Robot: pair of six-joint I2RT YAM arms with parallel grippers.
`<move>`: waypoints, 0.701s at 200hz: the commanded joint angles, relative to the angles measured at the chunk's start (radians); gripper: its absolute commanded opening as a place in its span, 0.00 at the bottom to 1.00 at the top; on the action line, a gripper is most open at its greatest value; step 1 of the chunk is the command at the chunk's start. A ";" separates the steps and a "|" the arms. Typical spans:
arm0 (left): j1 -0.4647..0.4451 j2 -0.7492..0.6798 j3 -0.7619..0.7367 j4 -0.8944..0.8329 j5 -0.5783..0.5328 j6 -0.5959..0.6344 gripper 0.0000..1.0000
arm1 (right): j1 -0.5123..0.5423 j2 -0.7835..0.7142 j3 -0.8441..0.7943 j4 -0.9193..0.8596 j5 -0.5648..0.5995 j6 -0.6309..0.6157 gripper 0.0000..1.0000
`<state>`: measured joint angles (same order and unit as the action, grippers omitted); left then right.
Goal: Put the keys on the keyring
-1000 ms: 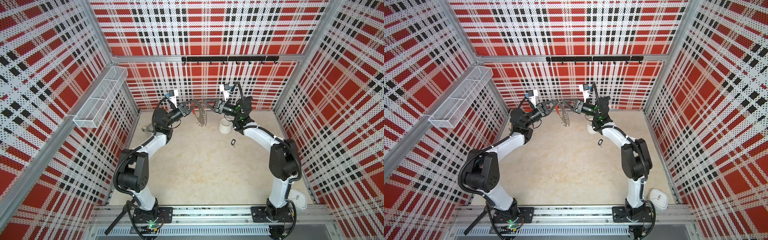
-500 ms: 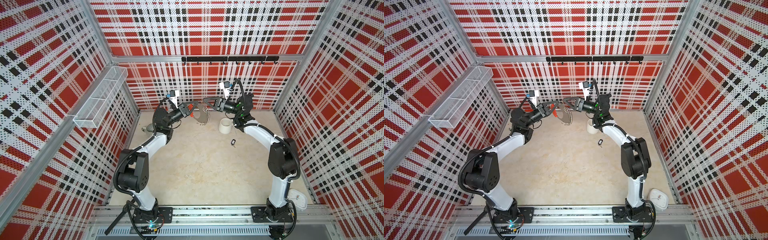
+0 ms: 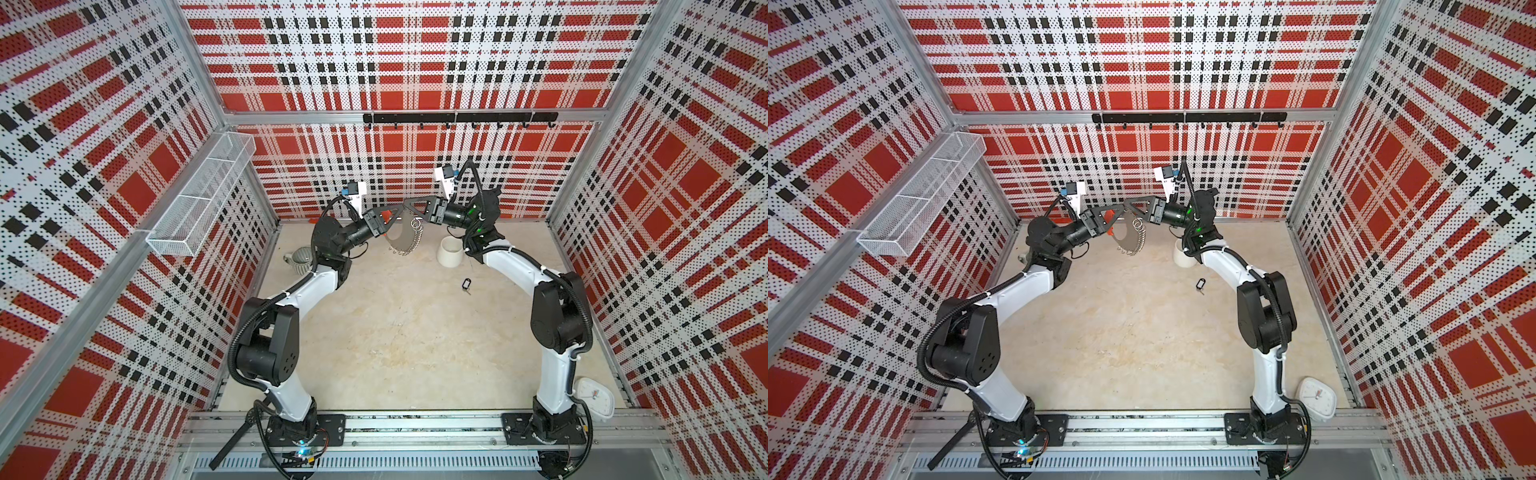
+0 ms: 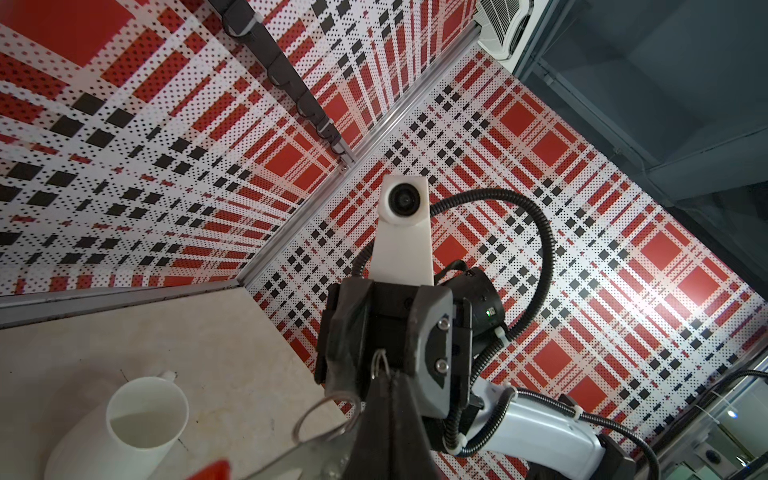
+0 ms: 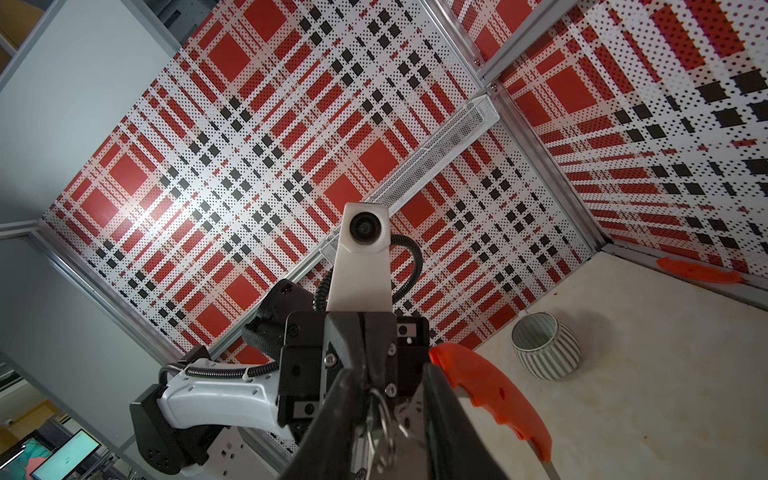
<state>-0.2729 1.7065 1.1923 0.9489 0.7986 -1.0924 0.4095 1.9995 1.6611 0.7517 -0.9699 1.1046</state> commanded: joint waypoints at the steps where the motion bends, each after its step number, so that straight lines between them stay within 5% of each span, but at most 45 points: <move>1: -0.004 -0.025 0.033 0.031 0.011 0.016 0.00 | 0.006 0.021 0.032 0.031 -0.017 0.020 0.31; 140: 0.008 -0.030 0.015 0.027 -0.004 0.021 0.00 | -0.020 -0.034 -0.081 0.104 -0.018 0.041 0.30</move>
<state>-0.2672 1.7065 1.1919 0.9314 0.8001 -1.0904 0.3962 1.9987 1.5806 0.8207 -0.9688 1.1313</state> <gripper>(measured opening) 0.044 0.320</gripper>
